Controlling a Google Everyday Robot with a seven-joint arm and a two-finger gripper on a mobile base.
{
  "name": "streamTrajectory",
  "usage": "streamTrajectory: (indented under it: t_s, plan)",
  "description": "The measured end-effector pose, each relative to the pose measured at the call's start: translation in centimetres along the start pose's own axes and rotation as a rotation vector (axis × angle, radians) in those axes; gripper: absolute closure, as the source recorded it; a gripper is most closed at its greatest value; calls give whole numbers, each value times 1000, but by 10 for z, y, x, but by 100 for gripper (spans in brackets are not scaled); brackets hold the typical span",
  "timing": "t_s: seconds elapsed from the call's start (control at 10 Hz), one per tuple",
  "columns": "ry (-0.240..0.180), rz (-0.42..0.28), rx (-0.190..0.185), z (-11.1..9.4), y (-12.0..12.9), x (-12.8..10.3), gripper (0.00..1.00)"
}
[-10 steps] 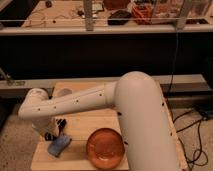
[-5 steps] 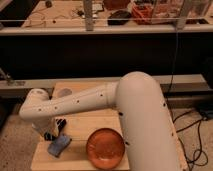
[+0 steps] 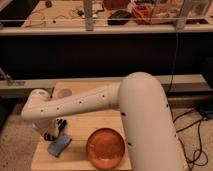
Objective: Place the eraser on the white sponge
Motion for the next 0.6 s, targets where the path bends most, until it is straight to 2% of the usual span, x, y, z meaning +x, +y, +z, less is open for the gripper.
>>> streamTrajectory:
  t_s: [0.6]
  plan:
    - [2, 41, 26, -1, 4, 2, 97]
